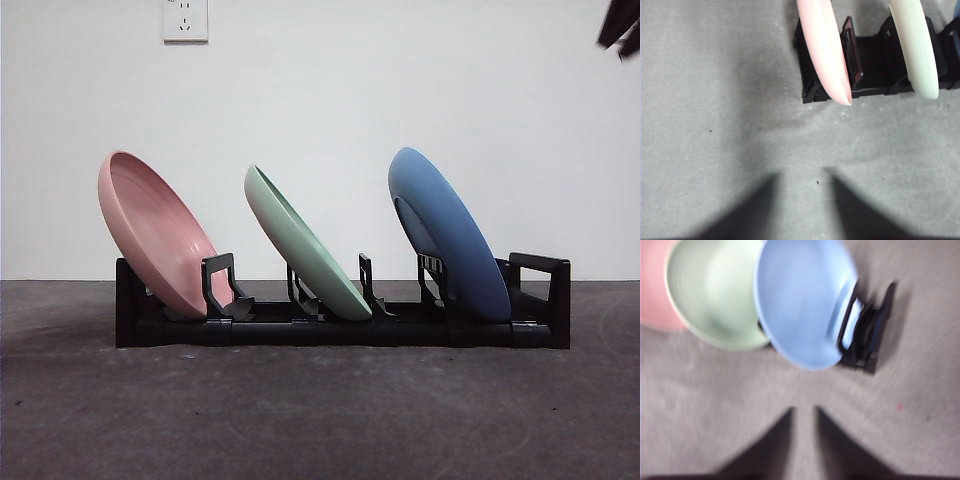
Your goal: Place the plate
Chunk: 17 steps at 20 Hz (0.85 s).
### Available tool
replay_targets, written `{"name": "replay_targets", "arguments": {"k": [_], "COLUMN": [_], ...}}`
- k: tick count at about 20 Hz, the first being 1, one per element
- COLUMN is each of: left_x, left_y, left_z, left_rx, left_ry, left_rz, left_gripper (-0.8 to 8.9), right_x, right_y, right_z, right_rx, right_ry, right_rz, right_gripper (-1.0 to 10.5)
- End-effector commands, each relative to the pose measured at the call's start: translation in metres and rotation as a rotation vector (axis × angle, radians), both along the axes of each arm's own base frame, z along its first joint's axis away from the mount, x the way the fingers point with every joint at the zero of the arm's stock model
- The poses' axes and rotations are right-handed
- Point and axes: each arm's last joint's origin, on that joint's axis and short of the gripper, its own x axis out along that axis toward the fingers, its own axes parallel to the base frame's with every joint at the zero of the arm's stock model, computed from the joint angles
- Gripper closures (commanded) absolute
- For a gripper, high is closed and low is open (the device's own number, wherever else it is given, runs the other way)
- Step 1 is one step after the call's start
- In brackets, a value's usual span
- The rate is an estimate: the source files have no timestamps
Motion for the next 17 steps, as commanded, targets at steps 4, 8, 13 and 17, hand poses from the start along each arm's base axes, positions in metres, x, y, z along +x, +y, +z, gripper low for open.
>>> {"name": "replay_targets", "arguments": {"k": [4, 8, 13, 17], "left_x": [0.001, 0.001, 0.001, 0.003], "left_y": [-0.001, -0.001, -0.001, -0.001], "left_z": [0.007, 0.007, 0.008, 0.009], "left_rx": [0.002, -0.002, -0.001, -0.004], "left_ry": [-0.025, -0.026, -0.028, -0.057], "left_rz": [-0.014, -0.01, -0.011, -0.01], "left_gripper": [4.39, 4.39, 4.39, 4.39], "right_x": [0.014, 0.04, 0.099, 0.134], "right_y": [0.015, 0.033, 0.063, 0.085], "right_z": [-0.007, -0.005, 0.002, 0.01], "right_rx": [0.012, -0.001, -0.025, -0.02], "right_ry": [0.103, 0.173, 0.193, 0.14], "right_rz": [0.017, 0.053, 0.102, 0.139], "right_gripper": [6.2, 6.3, 6.3, 6.5]}}
